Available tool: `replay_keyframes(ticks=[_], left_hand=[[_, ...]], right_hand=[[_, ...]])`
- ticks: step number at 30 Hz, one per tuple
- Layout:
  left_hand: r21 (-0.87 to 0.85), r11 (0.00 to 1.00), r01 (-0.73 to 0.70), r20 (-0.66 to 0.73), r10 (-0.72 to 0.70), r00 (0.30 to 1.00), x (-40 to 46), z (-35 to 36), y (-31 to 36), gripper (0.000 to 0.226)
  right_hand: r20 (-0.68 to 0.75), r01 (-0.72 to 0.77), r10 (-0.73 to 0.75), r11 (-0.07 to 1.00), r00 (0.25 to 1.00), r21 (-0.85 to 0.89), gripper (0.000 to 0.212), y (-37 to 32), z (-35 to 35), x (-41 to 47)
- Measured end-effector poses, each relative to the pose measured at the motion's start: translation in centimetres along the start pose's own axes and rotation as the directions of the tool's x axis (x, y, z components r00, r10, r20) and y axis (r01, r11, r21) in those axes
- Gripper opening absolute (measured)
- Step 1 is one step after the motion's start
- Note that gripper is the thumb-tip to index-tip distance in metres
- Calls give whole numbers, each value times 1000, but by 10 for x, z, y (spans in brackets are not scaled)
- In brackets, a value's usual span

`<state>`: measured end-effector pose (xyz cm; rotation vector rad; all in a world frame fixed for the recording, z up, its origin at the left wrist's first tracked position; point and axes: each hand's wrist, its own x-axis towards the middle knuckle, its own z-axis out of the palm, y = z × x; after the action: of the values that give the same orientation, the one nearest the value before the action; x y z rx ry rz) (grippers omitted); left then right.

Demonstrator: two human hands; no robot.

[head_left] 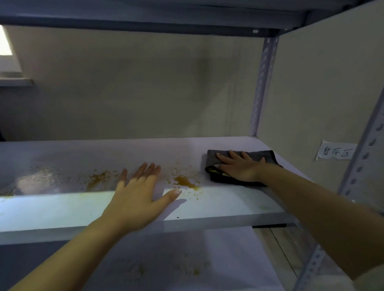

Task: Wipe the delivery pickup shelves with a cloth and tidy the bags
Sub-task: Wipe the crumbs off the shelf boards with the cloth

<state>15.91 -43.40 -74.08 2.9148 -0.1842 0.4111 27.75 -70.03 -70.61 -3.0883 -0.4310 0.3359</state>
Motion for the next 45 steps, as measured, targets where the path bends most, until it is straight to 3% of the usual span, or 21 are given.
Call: replay_keyframes(ticks=[5, 10, 13, 14, 17, 20, 23, 25, 27, 29, 31, 33, 35, 37, 40, 43, 45], left_hand=[[0, 1000, -6, 1, 6, 1000, 1, 1, -3, 111], [36, 999, -20, 5, 20, 1000, -1, 2, -2, 112], [41, 999, -15, 19, 14, 1000, 0, 1, -1, 115], [36, 999, -10, 22, 9, 1000, -1, 0, 0, 115], [47, 999, 0, 33, -1, 999, -2, -2, 1, 113], [46, 999, -9, 25, 8, 1000, -2, -1, 0, 112], [52, 999, -16, 23, 15, 1000, -1, -1, -1, 112], [50, 999, -13, 27, 11, 1000, -2, 0, 0, 113], [41, 999, -9, 31, 8, 999, -1, 0, 0, 113], [45, 999, -9, 35, 8, 999, 0, 0, -1, 114], [53, 999, -11, 40, 9, 999, 0, 0, -2, 113], [57, 998, -19, 40, 17, 999, -1, 0, -2, 113], [53, 998, -24, 36, 22, 999, -1, 0, -2, 113], [42, 999, -26, 33, 25, 999, -1, -1, -2, 113], [43, 999, -29, 27, 28, 999, -2, -1, -1, 112], [52, 998, -27, 9, 26, 1000, 0, 2, -1, 114], [51, 998, -26, 11, 26, 1000, 0, 2, 0, 114]], right_hand=[[11, 101, -101, 994, 995, 39, 58, 18, 12, -55], [15, 116, -115, 992, 993, -59, 71, 32, 32, -113], [-35, 82, -82, 997, 996, -14, 57, 18, 33, -108], [-33, 101, -102, 995, 994, -15, 59, 13, 30, -106], [28, 236, -235, 953, 972, -190, 104, 24, 24, -101], [69, 225, -214, 923, 974, -311, 120, 52, 22, -108], [112, 175, -147, 938, 983, -301, 131, 62, 19, -112], [120, 119, -99, 978, 988, -169, 123, 49, 19, -109], [79, 86, -81, 995, 994, -60, 85, 28, 23, -105], [38, 111, -110, 993, 993, -38, 68, 14, 23, -100], [92, 172, -164, 982, 982, -79, 86, 16, 17, -101], [142, 206, -186, 968, 972, -141, 130, 35, 11, -109], [101, 121, -109, 985, 989, -123, 144, 53, 6, -119], [107, 94, -80, 986, 991, -136, 134, 57, 2, -126], [177, 167, -129, 961, 976, -220, 97, 53, 4, -123], [216, 203, -150, 947, 965, -249, 105, 45, 8, -114], [178, 118, -90, 981, 980, -153, 77, 27, 8, -110]])
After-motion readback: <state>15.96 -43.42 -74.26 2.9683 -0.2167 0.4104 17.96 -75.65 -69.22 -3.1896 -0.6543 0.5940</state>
